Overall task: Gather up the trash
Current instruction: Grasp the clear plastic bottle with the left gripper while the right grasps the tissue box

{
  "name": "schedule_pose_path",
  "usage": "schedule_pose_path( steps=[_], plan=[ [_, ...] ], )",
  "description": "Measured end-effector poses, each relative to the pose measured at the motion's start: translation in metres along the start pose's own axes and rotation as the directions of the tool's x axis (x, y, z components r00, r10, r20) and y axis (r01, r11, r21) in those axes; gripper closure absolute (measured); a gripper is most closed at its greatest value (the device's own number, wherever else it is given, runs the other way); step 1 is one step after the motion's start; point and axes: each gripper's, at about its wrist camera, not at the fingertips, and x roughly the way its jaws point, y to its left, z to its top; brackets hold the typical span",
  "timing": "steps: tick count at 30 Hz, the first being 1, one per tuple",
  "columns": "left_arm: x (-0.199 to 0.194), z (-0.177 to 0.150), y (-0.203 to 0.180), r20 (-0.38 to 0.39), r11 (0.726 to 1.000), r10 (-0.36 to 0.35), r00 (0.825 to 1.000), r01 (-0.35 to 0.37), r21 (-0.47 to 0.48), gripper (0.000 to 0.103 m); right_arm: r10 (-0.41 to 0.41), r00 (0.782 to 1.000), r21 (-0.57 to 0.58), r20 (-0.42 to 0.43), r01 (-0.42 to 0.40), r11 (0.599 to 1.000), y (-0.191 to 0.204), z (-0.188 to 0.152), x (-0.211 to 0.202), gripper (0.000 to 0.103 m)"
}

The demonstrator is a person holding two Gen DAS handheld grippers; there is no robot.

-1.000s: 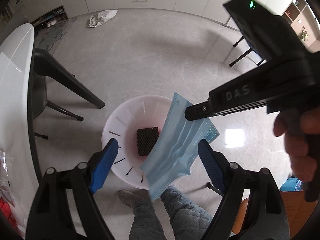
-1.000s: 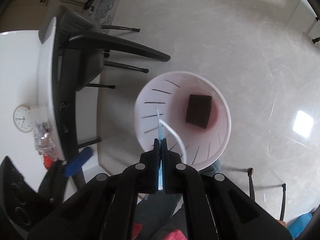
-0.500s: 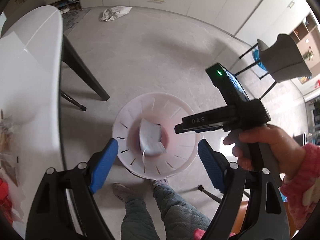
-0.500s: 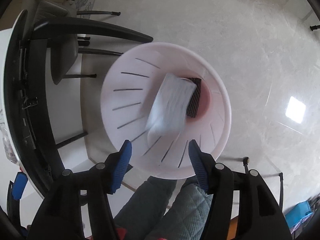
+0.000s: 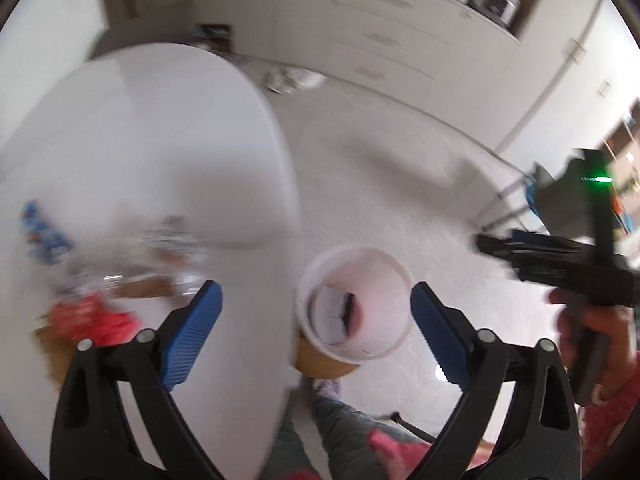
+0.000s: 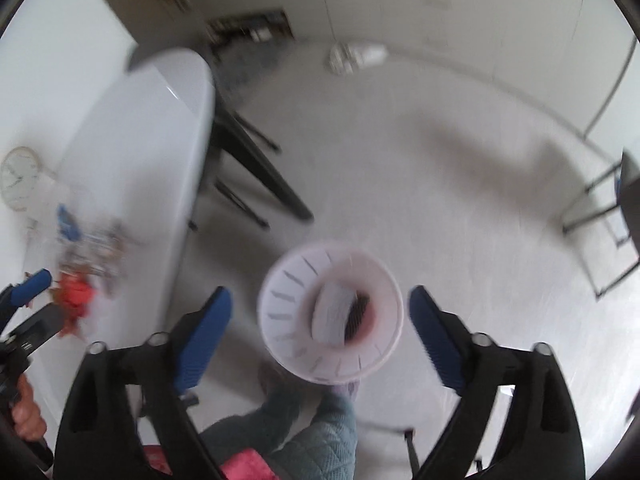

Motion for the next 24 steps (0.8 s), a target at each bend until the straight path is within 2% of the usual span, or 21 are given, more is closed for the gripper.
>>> schedule_pose_path(
  steps=[2, 5, 10, 13, 14, 16, 20, 24],
  plan=[
    [-0.023, -0.007, 0.023, 0.028, 0.998, 0.048, 0.998, -0.047, -0.046, 0.008, 0.006, 0.998, -0.026, 0.063, -0.004, 1.000, 0.019, 0.006, -0.025, 0.003],
    [-0.049, -0.026, 0.064, 0.043, 0.984, 0.124, 0.991, -0.117, -0.134, 0.008, 0.018, 0.993, -0.103, 0.121, -0.005, 0.995, 0.054, 0.016, -0.045, 0.003],
    [-0.067, -0.057, 0.142, 0.012, 0.930, 0.238, 0.971, -0.224, -0.290, 0.008, 0.077, 0.983, -0.222, 0.166, -0.039, 0.974, 0.113, 0.023, -0.054, 0.003],
    [-0.072, -0.070, 0.197, -0.004, 0.881, 0.278, 0.961, -0.256, -0.398, 0.008, 0.115, 0.980, -0.298, 0.161, -0.063, 0.953, 0.153, 0.024, -0.050, 0.003],
    [-0.071, -0.073, 0.218, -0.018, 0.853, 0.300, 0.954, -0.277, -0.442, 0.008, 0.123, 0.980, -0.314, 0.156, -0.069, 0.947, 0.164, 0.021, -0.049, 0.003],
    [-0.066, -0.073, 0.248, -0.042, 0.818, 0.312, 0.949, -0.291, -0.496, 0.008, 0.146, 0.980, -0.361, 0.132, -0.090, 0.928, 0.192, 0.020, -0.043, 0.003],
    [-0.050, -0.066, 0.308, -0.091, 0.756, 0.354, 0.931, -0.342, -0.558, 0.008, 0.171, 0.980, -0.433, 0.098, -0.113, 0.894, 0.236, 0.008, -0.035, 0.003],
    [-0.023, -0.059, 0.348, -0.127, 0.738, 0.358, 0.925, -0.364, -0.568, 0.008, 0.168, 0.984, -0.493, 0.056, -0.119, 0.862, 0.272, 0.003, -0.022, 0.003]
  ],
)
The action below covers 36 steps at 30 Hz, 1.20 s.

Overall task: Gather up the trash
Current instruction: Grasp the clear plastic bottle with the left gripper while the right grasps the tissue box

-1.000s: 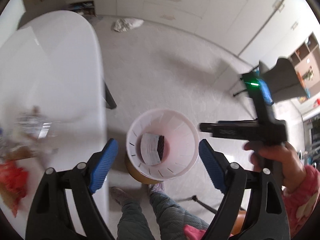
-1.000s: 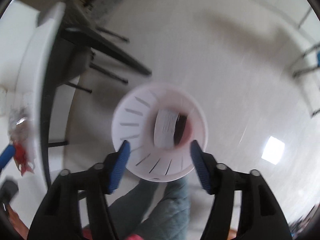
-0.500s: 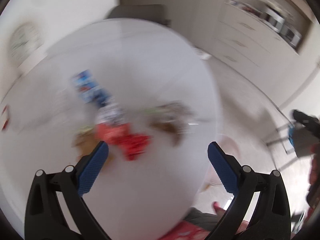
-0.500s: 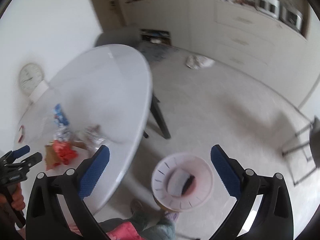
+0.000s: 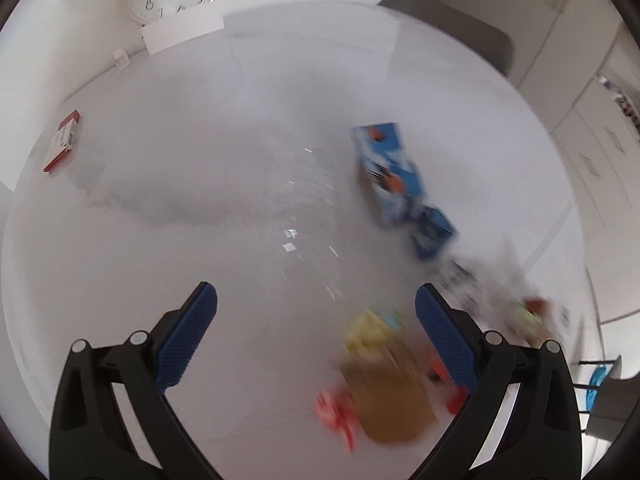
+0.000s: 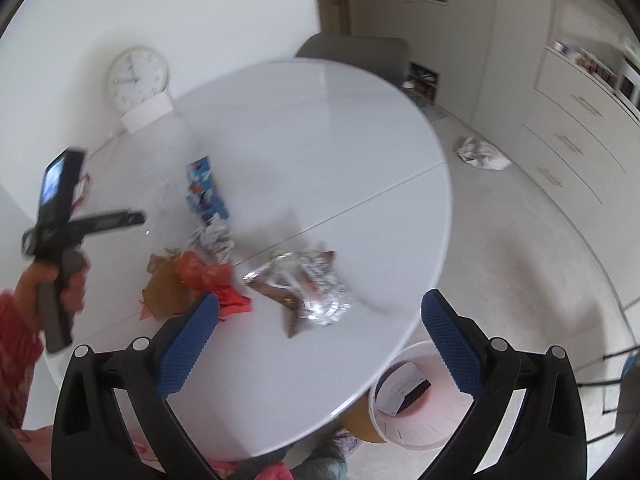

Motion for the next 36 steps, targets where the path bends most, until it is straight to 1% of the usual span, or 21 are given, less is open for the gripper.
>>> schedule_pose_path(
  steps=[2, 4, 6, 8, 10, 11, 12, 13, 15, 19, 23, 25, 27, 28, 29, 31, 32, 34, 36],
  plan=[
    [0.023, 0.014, 0.005, -0.041, 1.000, 0.013, 0.999, -0.013, -0.004, 0.008, -0.001, 1.000, -0.022, -0.013, 0.001, 1.000, 0.013, 0.005, 0.011, 0.003],
    [0.047, 0.024, 0.009, -0.095, 1.000, 0.006, 0.995, -0.007, -0.009, 0.008, 0.000, 0.999, -0.038, -0.032, -0.002, 0.999, 0.023, 0.013, 0.022, 0.003],
    [0.062, 0.029, 0.011, -0.126, 1.000, 0.003, 0.992, -0.004, -0.010, 0.008, 0.010, 0.999, -0.054, -0.039, -0.012, 0.998, 0.032, 0.021, 0.031, 0.003],
    [0.071, 0.032, 0.013, -0.138, 1.000, -0.002, 0.990, 0.001, -0.009, 0.011, 0.021, 0.999, -0.089, -0.034, -0.024, 0.996, 0.044, 0.035, 0.043, 0.003],
    [0.076, 0.033, 0.015, -0.144, 1.000, -0.021, 0.989, 0.019, -0.015, 0.031, 0.024, 0.999, -0.120, -0.030, -0.027, 0.992, 0.056, 0.049, 0.056, 0.003],
    [0.078, 0.033, 0.017, -0.152, 0.999, -0.042, 0.987, 0.039, -0.023, 0.035, 0.033, 0.999, -0.136, -0.026, -0.037, 0.990, 0.064, 0.059, 0.066, 0.003],
    [0.080, 0.033, 0.019, -0.162, 0.998, -0.064, 0.985, 0.059, -0.034, 0.042, 0.043, 0.999, -0.142, -0.027, -0.047, 0.989, 0.069, 0.065, 0.073, 0.003],
    [0.081, 0.034, 0.024, -0.159, 0.996, -0.078, 0.984, 0.072, -0.044, 0.043, 0.054, 0.998, -0.146, -0.032, -0.058, 0.988, 0.076, 0.074, 0.083, 0.003],
    [0.079, 0.034, 0.029, -0.152, 0.995, -0.090, 0.984, 0.083, -0.055, 0.043, 0.085, 0.995, -0.162, -0.053, -0.092, 0.982, 0.093, 0.093, 0.109, 0.003],
    [0.056, 0.028, 0.045, -0.109, 0.991, -0.113, 0.988, 0.105, -0.078, 0.043, 0.104, 0.990, -0.217, -0.097, -0.123, 0.968, 0.133, 0.120, 0.163, 0.003],
    [0.024, 0.018, 0.059, -0.065, 0.992, -0.102, 0.993, 0.096, -0.082, 0.043, 0.080, 0.985, -0.277, -0.152, -0.121, 0.953, 0.178, 0.139, 0.228, 0.003],
    [0.009, 0.009, 0.063, -0.041, 0.993, -0.086, 0.995, 0.082, -0.081, 0.043, 0.035, 0.982, -0.312, -0.185, -0.093, 0.945, 0.195, 0.141, 0.256, 0.004],
    [-0.007, 0.003, 0.068, -0.015, 0.994, -0.076, 0.997, 0.075, -0.085, 0.043, 0.007, 0.977, -0.336, -0.211, -0.079, 0.939, 0.205, 0.142, 0.274, 0.011],
    [-0.013, -0.001, 0.071, -0.005, 0.993, -0.074, 0.997, 0.073, -0.090, 0.043, -0.002, 0.972, -0.346, -0.233, -0.081, 0.935, 0.208, 0.141, 0.282, 0.020],
    [-0.015, -0.001, 0.071, -0.002, 0.993, -0.072, 0.997, 0.072, -0.095, 0.043, 0.000, 0.967, -0.350, -0.253, -0.091, 0.933, 0.211, 0.141, 0.287, 0.034],
    [-0.023, -0.004, 0.073, 0.006, 0.992, -0.070, 0.998, 0.070, -0.101, 0.043, 0.029, 0.953, -0.336, -0.303, -0.136, 0.932, 0.212, 0.140, 0.294, 0.055],
    [-0.023, 0.003, 0.074, 0.007, 0.992, -0.069, 0.998, 0.070, -0.100, 0.043, 0.041, 0.951, -0.325, -0.306, -0.145, 0.935, 0.211, 0.140, 0.292, 0.055],
    [-0.031, 0.000, 0.071, 0.010, 0.994, -0.069, 0.998, 0.069, -0.090, 0.043, 0.070, 0.956, -0.300, -0.286, -0.159, 0.940, 0.205, 0.141, 0.283, 0.055],
    [-0.035, -0.001, 0.064, 0.012, 0.995, -0.075, 0.997, 0.076, -0.072, 0.043, 0.105, 0.961, -0.269, -0.256, -0.175, 0.947, 0.193, 0.145, 0.261, 0.055]
  ],
)
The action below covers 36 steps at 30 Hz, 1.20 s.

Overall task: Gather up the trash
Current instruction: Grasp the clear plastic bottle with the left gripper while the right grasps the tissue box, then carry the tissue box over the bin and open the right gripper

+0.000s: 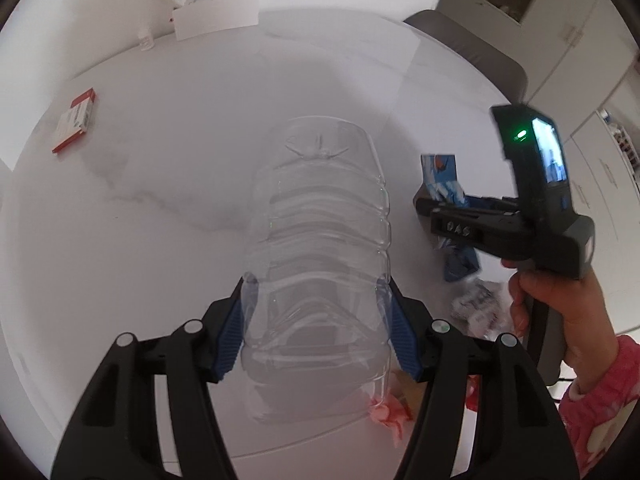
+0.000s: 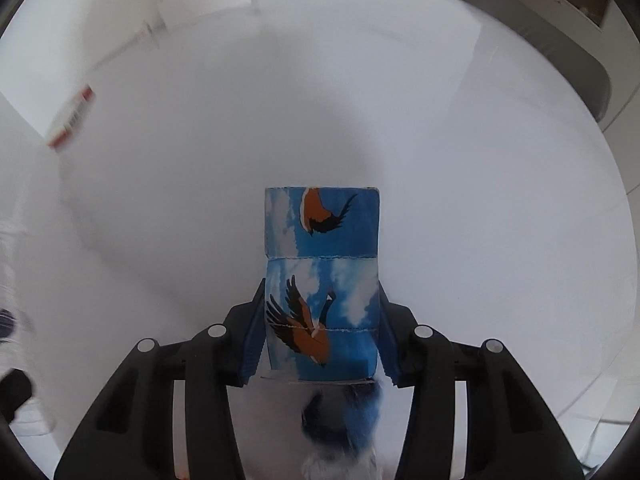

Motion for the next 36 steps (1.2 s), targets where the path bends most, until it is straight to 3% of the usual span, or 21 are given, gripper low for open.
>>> schedule_pose_path(
  steps=[4, 8, 11, 14, 17, 21, 24, 28, 31, 34, 36],
  plan=[
    [-0.009, 0.000, -0.029, 0.009, 0.997, -0.049, 0.999, 0.049, 0.060, 0.043, 0.077, 0.987, 0.101, 0.140, -0.091, 0.991, -0.037, -0.031, -0.084, 0.055],
    [-0.030, -0.015, -0.082, 0.023, 0.975, -0.141, 0.990, 0.134, 0.176, 0.043, 0.057, 0.961, 0.178, 0.272, -0.109, 0.978, -0.084, -0.095, -0.176, 0.055],
    [-0.041, -0.030, -0.120, 0.001, 0.943, -0.231, 0.973, 0.223, 0.248, 0.043, -0.037, 0.950, 0.276, 0.310, -0.053, 0.960, -0.130, -0.168, -0.232, 0.055],
    [-0.049, -0.048, -0.163, -0.033, 0.898, -0.305, 0.952, 0.299, 0.324, 0.043, -0.195, 0.956, 0.402, 0.219, 0.094, 0.911, -0.173, -0.246, -0.250, 0.055],
    [-0.051, -0.069, -0.200, -0.076, 0.851, -0.340, 0.937, 0.341, 0.399, 0.043, -0.246, 0.968, 0.548, 0.053, 0.178, 0.818, -0.217, -0.329, -0.216, 0.055],
    [-0.048, -0.100, -0.248, -0.157, 0.785, -0.360, 0.920, 0.389, 0.481, 0.043, -0.104, 0.983, 0.695, -0.148, 0.179, 0.697, -0.261, -0.434, -0.114, 0.055],
    [-0.042, -0.122, -0.276, -0.211, 0.748, -0.349, 0.913, 0.408, 0.523, 0.043, 0.007, 0.975, 0.750, -0.222, 0.166, 0.640, -0.276, -0.478, -0.038, 0.055],
    [-0.032, -0.151, -0.306, -0.250, 0.720, -0.304, 0.919, 0.394, 0.572, 0.043, 0.090, 0.966, 0.798, -0.243, 0.146, 0.585, -0.288, -0.506, 0.030, 0.055],
    [-0.025, -0.164, -0.322, -0.261, 0.715, -0.272, 0.926, 0.377, 0.589, 0.043, 0.125, 0.962, 0.810, -0.243, 0.130, 0.572, -0.296, -0.512, 0.056, 0.054],
    [-0.017, -0.173, -0.334, -0.276, 0.717, -0.244, 0.930, 0.365, 0.594, 0.043, 0.167, 0.955, 0.812, -0.246, 0.109, 0.573, -0.310, -0.508, 0.068, 0.033],
    [-0.015, -0.180, -0.344, -0.284, 0.715, -0.234, 0.930, 0.363, 0.598, 0.043, 0.159, 0.958, 0.810, -0.239, 0.107, 0.577, -0.311, -0.509, 0.058, 0.033]
  ],
)
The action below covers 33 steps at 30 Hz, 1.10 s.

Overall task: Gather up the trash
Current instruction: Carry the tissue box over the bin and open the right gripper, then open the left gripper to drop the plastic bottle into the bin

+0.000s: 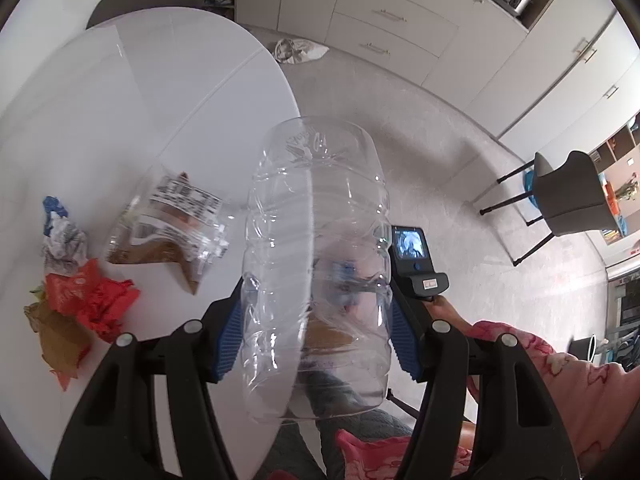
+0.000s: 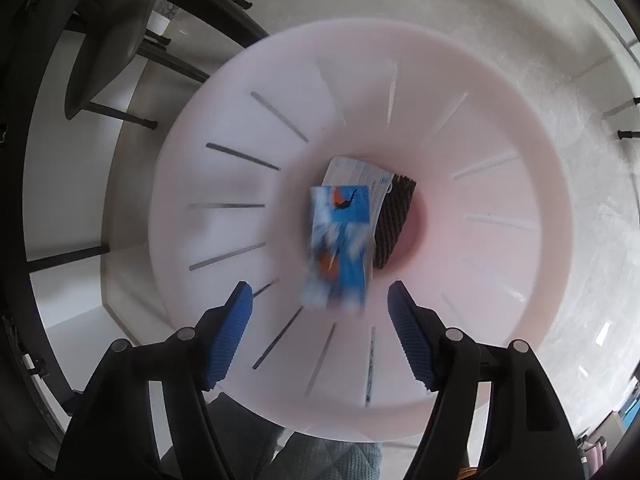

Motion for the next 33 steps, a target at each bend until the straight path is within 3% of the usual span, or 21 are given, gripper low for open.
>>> schedule_pose_path(
  steps=[7, 12, 20, 22, 27, 33],
  plan=[
    [0.030, 0.003, -0.040, -0.043, 0.997, -0.022, 0.999, 0.025, 0.073, 0.043, -0.003, 0.985, 0.030, 0.170, -0.002, 1.000, -0.030, -0.030, -0.084, 0.028],
    [0.092, 0.002, -0.076, -0.130, 0.989, -0.041, 0.991, 0.059, 0.138, 0.043, -0.042, 0.957, 0.043, 0.286, 0.031, 0.999, -0.057, -0.055, -0.149, 0.020],
    [0.204, -0.013, -0.102, -0.280, 0.985, -0.005, 0.960, 0.053, 0.165, 0.042, -0.032, 0.941, 0.107, 0.336, -0.004, 0.994, -0.093, -0.081, -0.179, 0.020],
    [0.223, -0.014, -0.103, -0.297, 0.985, 0.016, 0.955, 0.036, 0.167, 0.035, -0.030, 0.940, 0.114, 0.339, -0.009, 0.993, -0.098, -0.083, -0.178, 0.020],
    [0.219, -0.011, -0.094, -0.292, 0.990, 0.023, 0.956, 0.018, 0.140, 0.035, -0.034, 0.940, 0.116, 0.339, -0.006, 0.993, -0.101, -0.087, -0.183, 0.020],
    [0.134, 0.000, -0.091, -0.167, 0.995, -0.021, 0.986, 0.037, 0.096, 0.021, -0.012, 0.920, 0.049, 0.392, -0.008, 0.999, -0.077, -0.090, -0.219, 0.020]
  ],
)
